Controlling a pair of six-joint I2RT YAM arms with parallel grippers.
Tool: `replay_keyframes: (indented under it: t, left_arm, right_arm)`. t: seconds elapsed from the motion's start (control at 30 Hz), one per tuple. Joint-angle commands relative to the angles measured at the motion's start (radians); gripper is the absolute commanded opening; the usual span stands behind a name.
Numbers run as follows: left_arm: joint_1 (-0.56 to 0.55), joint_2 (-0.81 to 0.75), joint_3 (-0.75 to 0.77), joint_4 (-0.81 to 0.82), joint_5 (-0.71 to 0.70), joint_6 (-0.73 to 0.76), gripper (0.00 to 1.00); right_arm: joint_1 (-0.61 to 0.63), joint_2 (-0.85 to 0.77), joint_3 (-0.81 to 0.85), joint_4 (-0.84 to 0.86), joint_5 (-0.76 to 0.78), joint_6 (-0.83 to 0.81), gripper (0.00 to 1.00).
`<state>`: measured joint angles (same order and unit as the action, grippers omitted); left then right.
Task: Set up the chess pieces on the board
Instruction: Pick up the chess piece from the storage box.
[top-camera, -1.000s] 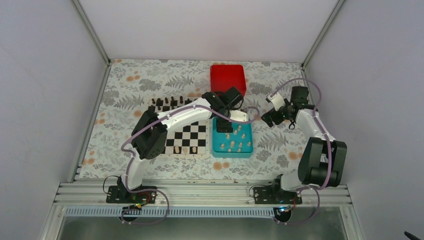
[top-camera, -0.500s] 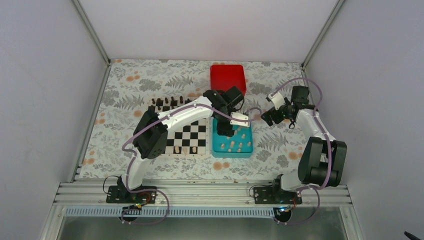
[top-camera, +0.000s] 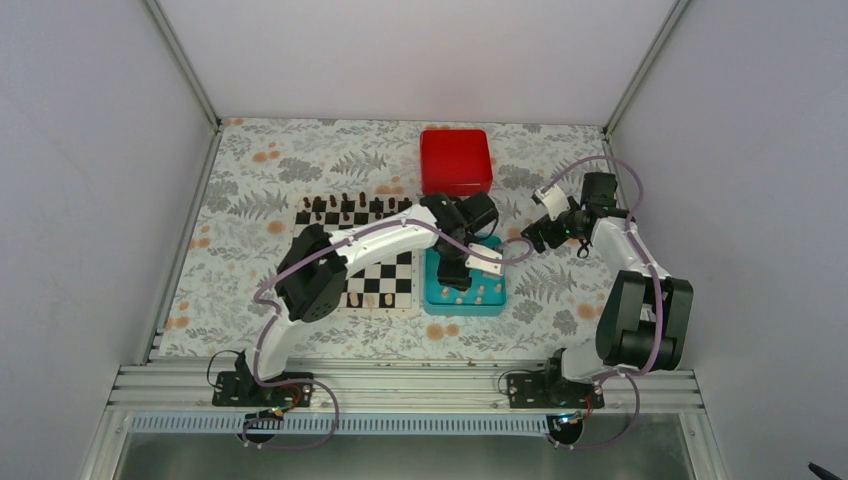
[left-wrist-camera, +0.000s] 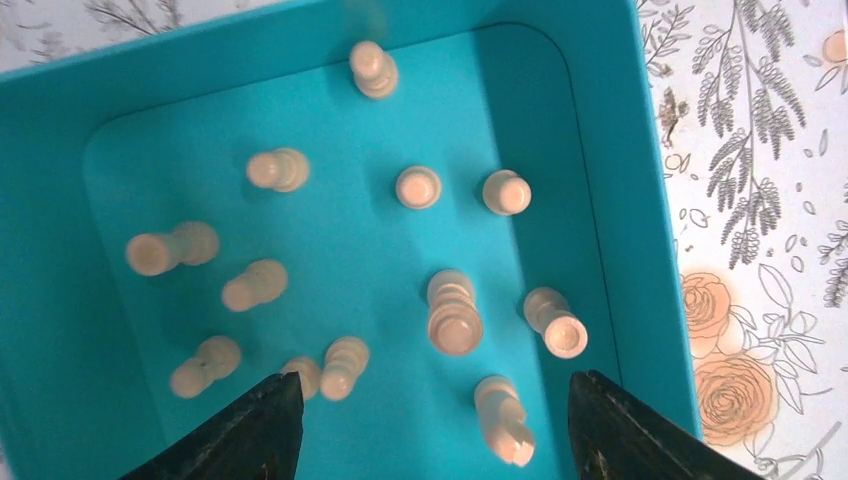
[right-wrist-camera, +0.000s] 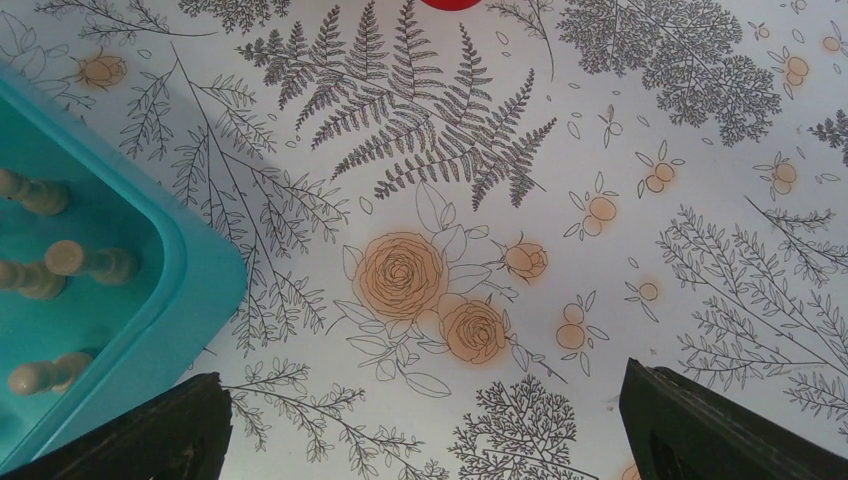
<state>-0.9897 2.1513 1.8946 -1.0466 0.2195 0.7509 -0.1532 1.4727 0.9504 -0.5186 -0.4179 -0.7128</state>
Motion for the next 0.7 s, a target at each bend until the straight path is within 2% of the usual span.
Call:
replay_keyframes:
  t: [0.0, 0.3, 0.57, 0.67]
  left_arm:
    - [-0.019, 0.049, 0.014, 0.018, -0.042, -0.014, 0.66]
    - [-0.038, 0.088, 0.012, 0.052, -0.054, -0.022, 0.62]
    - [-0.04, 0.122, 0.013, 0.048, -0.06, -0.02, 0.53]
    - [-0.042, 0.132, 0.017, 0.044, -0.063, -0.022, 0.45]
  right_arm:
    - [-0.013, 0.004, -0.009, 0.013, -0.006, 0.008, 1.0]
    - [-0.014, -0.009, -0.017, 0.012, -0.007, 0.007, 1.0]
    - [-0.014, -0.008, -0.012, 0.013, -0.008, 0.011, 1.0]
    - [-0.013, -0.011, -0.01, 0.012, -0.009, 0.012, 1.0]
